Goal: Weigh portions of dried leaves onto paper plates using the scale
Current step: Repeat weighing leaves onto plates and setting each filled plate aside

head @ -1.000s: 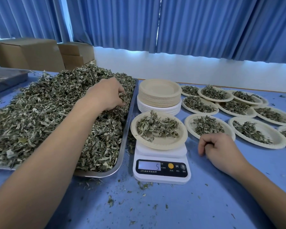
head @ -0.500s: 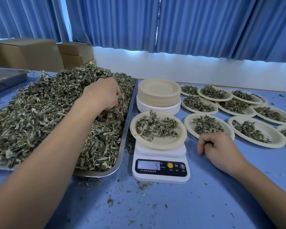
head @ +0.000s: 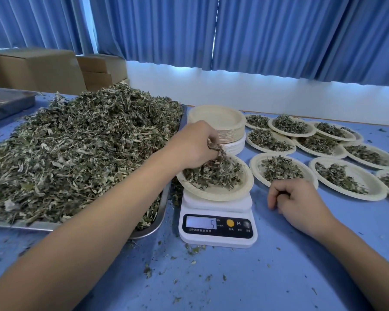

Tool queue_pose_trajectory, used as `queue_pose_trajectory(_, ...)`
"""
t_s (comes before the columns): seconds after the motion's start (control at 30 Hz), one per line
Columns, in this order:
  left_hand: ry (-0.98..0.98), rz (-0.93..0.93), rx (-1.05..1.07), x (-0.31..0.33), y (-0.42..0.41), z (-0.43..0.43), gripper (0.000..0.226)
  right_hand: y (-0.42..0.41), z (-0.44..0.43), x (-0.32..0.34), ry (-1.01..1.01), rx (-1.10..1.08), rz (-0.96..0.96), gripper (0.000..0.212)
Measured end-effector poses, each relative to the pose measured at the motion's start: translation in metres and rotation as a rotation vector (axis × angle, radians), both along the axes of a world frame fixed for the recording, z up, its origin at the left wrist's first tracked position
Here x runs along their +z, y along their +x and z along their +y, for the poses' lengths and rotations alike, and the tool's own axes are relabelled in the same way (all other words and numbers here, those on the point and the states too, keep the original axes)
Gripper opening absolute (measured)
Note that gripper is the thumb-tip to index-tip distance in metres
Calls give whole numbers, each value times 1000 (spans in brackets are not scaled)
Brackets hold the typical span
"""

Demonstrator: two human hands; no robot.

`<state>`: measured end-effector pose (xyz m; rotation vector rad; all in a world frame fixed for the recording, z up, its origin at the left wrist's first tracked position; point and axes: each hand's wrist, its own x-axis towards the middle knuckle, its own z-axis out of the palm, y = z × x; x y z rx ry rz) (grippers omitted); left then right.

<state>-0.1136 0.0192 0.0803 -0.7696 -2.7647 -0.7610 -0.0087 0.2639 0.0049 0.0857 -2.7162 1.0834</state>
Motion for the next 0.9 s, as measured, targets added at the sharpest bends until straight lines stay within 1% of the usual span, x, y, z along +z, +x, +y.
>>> queue_pose_trajectory(0.07,43,-28,-6,5,-1,-5,17,0,0,0,-5,4,2,54)
queue_pose_trajectory(0.17,128,-158,-60,21,-2,-16,21,0,1,0,2,5,9,55)
queue_pose_trajectory(0.27,133,-257,-103,34,-3,-35,26,0,1,-1,8,6,9,54)
queue_pose_trajectory(0.4,-44,-269,-51,33,-19,-62,15,0,0,-1,9,3,10,53)
queue_pose_trajectory(0.47,-170,-235,61,26,-31,-76,17,-1,0,-1,4,2,8,54)
queue_pose_trajectory(0.53,-335,-222,131,17,-39,-87,25,-1,1,-2,1,-1,1,55)
queue_pose_trajectory(0.6,-471,-326,67,10,-40,-91,37,-1,1,-3,3,-6,-3,55)
queue_pose_trajectory(0.67,-567,-422,-9,5,-39,-89,42,-2,1,-3,12,-9,-6,55)
queue_pose_trajectory(0.73,-606,-410,-29,0,-41,-86,36,-2,2,-3,23,-3,-4,55)
queue_pose_trajectory(0.83,-564,-401,-41,-2,-44,-84,18,-2,2,-3,25,-5,2,55)
queue_pose_trajectory(0.9,-448,-263,-9,1,-45,-84,7,-1,2,-3,10,-11,20,55)
